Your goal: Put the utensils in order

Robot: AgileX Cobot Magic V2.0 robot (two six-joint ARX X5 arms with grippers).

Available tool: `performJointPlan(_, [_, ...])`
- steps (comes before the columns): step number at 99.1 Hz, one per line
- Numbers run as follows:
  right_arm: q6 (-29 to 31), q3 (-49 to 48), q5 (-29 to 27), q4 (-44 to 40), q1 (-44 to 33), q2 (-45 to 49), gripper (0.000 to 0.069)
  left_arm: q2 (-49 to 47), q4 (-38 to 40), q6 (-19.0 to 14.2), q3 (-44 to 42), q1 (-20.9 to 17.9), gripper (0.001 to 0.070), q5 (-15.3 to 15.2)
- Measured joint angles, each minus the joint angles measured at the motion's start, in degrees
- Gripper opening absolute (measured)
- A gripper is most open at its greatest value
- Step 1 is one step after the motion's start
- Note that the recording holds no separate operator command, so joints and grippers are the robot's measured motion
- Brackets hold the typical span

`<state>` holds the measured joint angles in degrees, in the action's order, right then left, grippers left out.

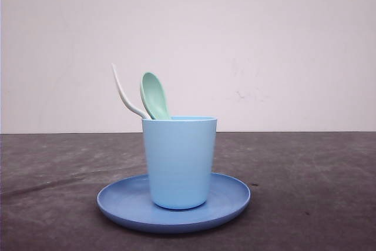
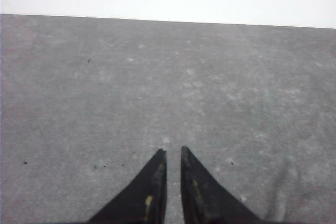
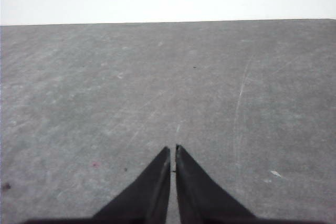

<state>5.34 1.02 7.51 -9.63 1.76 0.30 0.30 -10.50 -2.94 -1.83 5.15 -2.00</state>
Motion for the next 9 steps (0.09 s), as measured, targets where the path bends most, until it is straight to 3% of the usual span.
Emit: performJointPlan(9, [0.00, 0.00, 0.00, 0.00, 0.00, 0.00, 0.0021, 0.00, 0.00, 0.00, 0.00, 0.00, 0.0025, 0.00])
